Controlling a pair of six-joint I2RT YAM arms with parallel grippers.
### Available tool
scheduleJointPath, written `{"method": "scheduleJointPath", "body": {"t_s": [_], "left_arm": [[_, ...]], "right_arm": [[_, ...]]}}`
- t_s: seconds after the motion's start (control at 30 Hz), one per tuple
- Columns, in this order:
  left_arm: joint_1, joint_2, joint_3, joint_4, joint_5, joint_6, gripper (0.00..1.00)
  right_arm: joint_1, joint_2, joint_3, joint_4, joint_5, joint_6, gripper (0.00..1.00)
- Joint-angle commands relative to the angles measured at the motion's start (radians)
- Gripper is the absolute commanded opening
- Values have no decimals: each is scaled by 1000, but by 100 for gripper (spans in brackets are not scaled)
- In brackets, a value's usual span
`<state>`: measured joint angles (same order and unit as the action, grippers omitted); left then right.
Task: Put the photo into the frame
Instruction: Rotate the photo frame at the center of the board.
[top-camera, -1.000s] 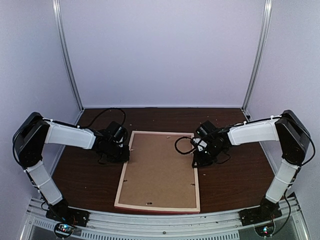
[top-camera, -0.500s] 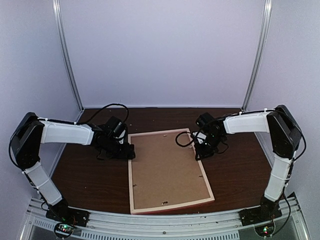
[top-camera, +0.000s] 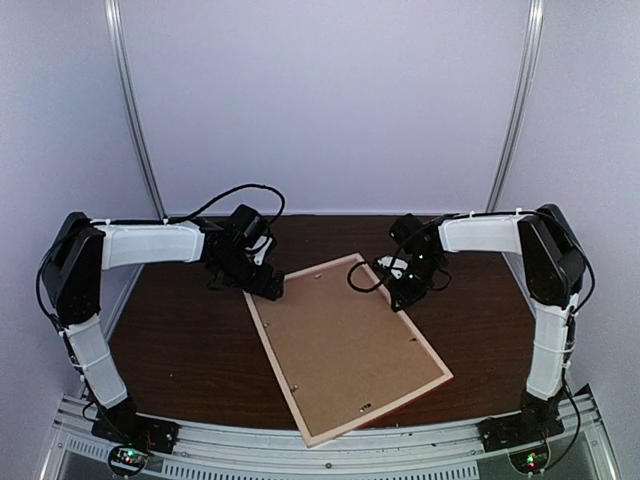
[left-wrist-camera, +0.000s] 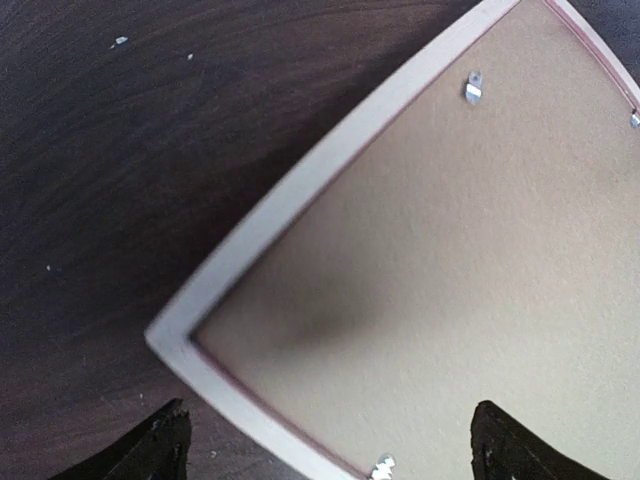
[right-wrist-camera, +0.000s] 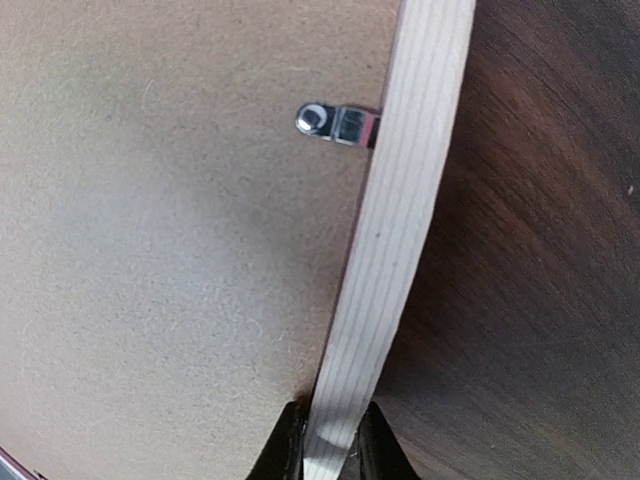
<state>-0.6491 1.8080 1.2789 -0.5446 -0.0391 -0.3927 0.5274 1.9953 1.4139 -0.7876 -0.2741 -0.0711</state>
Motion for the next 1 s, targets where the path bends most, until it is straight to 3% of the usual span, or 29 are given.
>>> {"method": "scheduleJointPath", "body": {"t_s": [0.0, 0.23, 0.5, 0.77, 0.97], "left_arm": [[27, 66, 105, -71, -5, 123, 98], [75, 200, 228, -126, 28, 189, 97], [81, 302, 287, -133, 78, 266, 90], [98, 361, 341, -137, 88, 269, 71], [101, 389, 358, -135, 102, 268, 49]], "right_arm": [[8, 63, 76, -86, -73, -185, 14], [7, 171, 246, -169, -164, -253, 15], [1, 261, 409, -224, -216, -284, 26], [-32, 219, 404, -159, -230, -217, 48], [-75, 91, 279, -56, -187, -100, 54]]}}
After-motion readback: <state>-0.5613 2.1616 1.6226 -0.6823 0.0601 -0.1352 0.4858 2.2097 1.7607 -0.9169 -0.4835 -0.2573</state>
